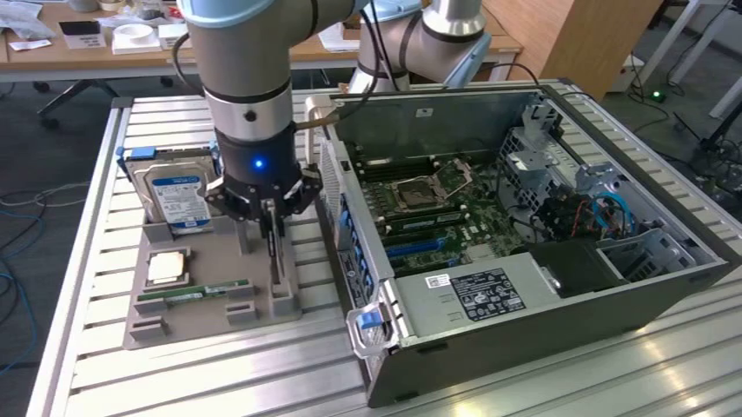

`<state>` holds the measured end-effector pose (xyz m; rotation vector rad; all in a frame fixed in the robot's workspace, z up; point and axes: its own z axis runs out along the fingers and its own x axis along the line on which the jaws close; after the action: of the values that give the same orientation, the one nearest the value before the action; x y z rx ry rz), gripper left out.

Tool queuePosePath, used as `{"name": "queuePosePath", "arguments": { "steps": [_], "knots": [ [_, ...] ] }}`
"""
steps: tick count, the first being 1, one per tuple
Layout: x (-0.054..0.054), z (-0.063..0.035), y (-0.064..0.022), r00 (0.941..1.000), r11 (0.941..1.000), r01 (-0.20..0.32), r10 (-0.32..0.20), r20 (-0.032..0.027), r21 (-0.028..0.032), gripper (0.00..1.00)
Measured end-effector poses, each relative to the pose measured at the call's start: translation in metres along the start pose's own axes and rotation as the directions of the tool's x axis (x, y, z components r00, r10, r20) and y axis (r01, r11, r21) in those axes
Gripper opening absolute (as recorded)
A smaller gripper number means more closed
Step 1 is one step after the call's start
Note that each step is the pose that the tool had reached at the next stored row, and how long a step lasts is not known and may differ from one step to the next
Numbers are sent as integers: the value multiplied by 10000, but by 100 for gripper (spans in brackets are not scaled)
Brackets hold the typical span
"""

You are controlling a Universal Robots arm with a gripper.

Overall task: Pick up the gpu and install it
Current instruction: 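Pick up the gpu and move the gpu toward the slot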

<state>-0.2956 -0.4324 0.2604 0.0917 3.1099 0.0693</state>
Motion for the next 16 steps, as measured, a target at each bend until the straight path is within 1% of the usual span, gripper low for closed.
{"name": "queuePosePath", "arguments": {
  "steps": [10,16],
  "knots": [
    [-9,-310,14,10000,10000,0,0,1,0,26],
    [-15,-516,23,10000,10000,0,0,0,0,26]
  ]
}}
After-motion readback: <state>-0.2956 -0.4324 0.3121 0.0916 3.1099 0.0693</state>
